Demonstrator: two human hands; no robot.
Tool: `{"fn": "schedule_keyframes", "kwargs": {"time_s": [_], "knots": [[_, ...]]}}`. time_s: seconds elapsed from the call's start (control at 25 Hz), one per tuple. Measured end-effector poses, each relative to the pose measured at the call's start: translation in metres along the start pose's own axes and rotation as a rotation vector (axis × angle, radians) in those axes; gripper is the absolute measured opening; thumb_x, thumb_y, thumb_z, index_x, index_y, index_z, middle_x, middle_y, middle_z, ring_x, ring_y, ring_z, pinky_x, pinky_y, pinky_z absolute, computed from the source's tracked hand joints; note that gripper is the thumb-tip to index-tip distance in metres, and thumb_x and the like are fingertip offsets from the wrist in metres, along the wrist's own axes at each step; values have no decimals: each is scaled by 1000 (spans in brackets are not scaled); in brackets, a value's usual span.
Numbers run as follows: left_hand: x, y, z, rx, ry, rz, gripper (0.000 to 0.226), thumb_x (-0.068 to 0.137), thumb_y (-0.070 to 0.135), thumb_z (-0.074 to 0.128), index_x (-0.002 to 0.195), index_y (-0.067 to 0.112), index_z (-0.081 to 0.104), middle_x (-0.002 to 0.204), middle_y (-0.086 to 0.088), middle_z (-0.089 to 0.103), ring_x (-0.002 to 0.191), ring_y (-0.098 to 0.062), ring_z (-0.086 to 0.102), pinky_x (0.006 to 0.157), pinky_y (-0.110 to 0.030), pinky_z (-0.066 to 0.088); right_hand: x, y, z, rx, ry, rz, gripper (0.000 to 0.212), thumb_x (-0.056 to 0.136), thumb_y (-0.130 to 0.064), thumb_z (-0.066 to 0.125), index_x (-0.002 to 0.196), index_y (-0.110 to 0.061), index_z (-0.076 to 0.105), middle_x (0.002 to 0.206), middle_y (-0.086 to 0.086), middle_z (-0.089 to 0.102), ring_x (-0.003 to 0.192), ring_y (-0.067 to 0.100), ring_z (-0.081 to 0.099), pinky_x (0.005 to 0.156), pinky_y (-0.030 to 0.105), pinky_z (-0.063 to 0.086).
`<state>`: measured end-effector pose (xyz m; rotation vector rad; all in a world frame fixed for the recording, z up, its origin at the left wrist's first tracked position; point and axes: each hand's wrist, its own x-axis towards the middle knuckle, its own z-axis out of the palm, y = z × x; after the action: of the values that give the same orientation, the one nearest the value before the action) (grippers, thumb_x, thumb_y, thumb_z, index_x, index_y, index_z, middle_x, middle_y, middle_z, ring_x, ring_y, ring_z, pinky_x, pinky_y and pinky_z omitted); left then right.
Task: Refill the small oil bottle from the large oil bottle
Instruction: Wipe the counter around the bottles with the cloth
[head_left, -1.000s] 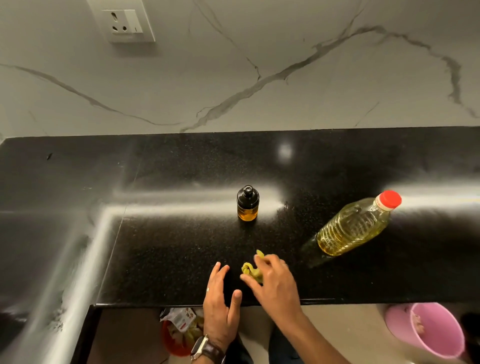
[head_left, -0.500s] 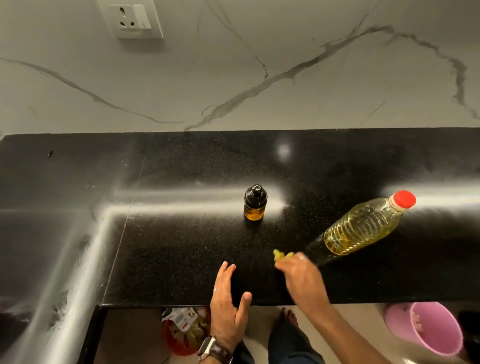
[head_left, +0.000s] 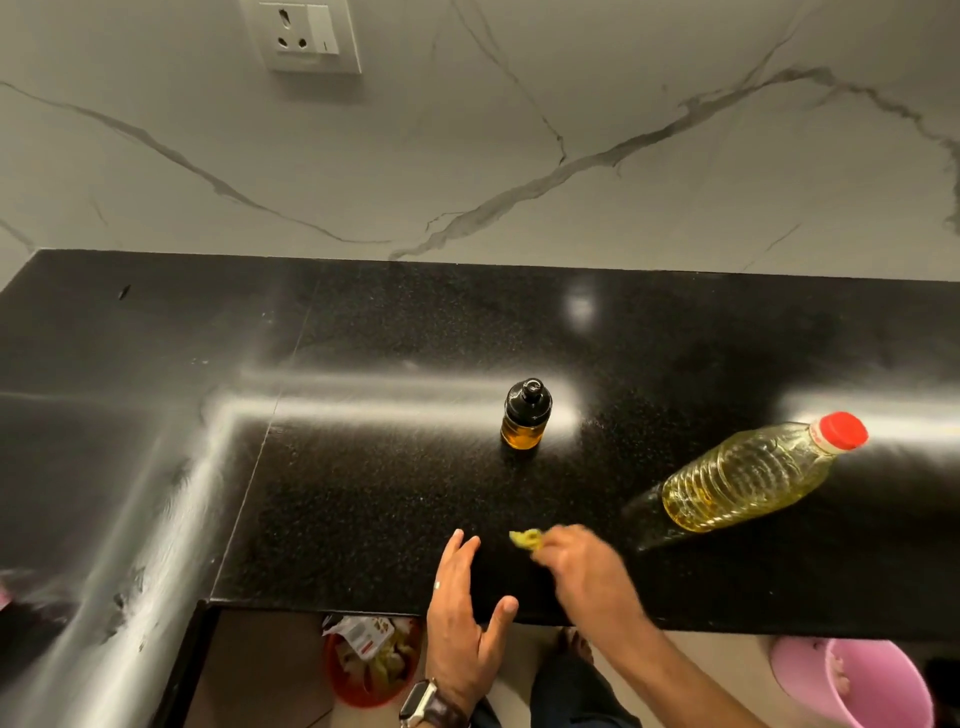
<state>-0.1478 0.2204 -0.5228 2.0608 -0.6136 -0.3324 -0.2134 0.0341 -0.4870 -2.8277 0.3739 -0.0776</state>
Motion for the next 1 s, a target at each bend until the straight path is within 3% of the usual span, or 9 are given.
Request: {"fn": "schedule_keyframes", "kwargs": {"time_s": [0.08, 0.2, 0.28, 0.36, 0.48, 0.64, 0.72, 0.84, 1.0], "knots": [[-1, 0, 3, 4, 5, 11, 87, 96, 76, 43, 148, 7, 52, 161, -10, 41, 151, -10, 33, 118, -11, 23, 26, -10, 3, 4, -22, -131, 34, 97, -28, 44, 96, -28, 78, 92, -8, 69, 83, 14, 64, 69, 28, 57], [-2, -4, 1, 37, -13, 28, 88, 96, 77, 41, 151, 10, 49, 163, -6, 37, 152, -12, 32, 118, -9, 19, 81, 33, -22, -118, 66, 220, 33, 94, -13, 53, 98, -30, 81, 93, -6, 72, 79, 18, 66, 67, 31, 58], [-4, -4, -1, 25, -15, 30, 88, 96, 78, 41, 151, 10, 49, 164, -5, 37, 152, -10, 31, 119, -10, 20, 58, 40, -20, -128, 119, 296, 30, 93, -9, 52, 98, -21, 79, 95, -1, 72, 82, 21, 67, 68, 34, 59], [-2, -4, -1, 14, -7, 22, 87, 96, 76, 43, 150, 10, 50, 163, -4, 38, 153, -10, 31, 119, -11, 21, 14, -2, -6, -43, 71, 81, 30, 91, -12, 47, 92, -19, 76, 91, 1, 70, 80, 22, 68, 65, 35, 60], [-1, -1, 2, 5, 10, 42, 84, 97, 73, 45, 150, 8, 50, 161, -2, 39, 153, -13, 32, 120, -14, 22, 25, -24, 7, -50, -106, -205, 27, 95, -19, 48, 106, -27, 72, 103, -5, 69, 92, 17, 64, 76, 31, 58], [-2, -6, -3, 69, -19, 58, 88, 95, 77, 45, 152, 10, 47, 163, -4, 36, 153, -14, 30, 121, -18, 22, 59, 39, -13, -100, 61, 232, 32, 90, -4, 58, 100, -26, 78, 96, -6, 71, 82, 18, 64, 73, 30, 55], [-3, -8, -4, 68, -12, 64, 88, 95, 77, 45, 153, 11, 46, 164, -2, 36, 153, -12, 30, 121, -28, 29, 18, 21, -9, -10, 93, 142, 27, 89, -5, 62, 95, -24, 79, 92, -6, 71, 78, 16, 65, 70, 27, 54], [0, -6, -1, 76, 2, 67, 88, 95, 76, 46, 152, 9, 47, 162, -6, 39, 154, -15, 31, 120, -35, 33, 7, -23, 4, 28, -53, -200, 28, 90, -18, 51, 97, -26, 77, 95, -8, 73, 84, 13, 68, 77, 27, 56], [1, -17, -10, 192, -73, 118, 89, 96, 75, 47, 157, 10, 40, 165, -6, 33, 156, -18, 27, 123, -37, 31, 62, 37, -21, -73, 65, 157, 29, 87, -4, 66, 98, -28, 79, 93, -5, 74, 78, 18, 67, 73, 32, 56]]}}
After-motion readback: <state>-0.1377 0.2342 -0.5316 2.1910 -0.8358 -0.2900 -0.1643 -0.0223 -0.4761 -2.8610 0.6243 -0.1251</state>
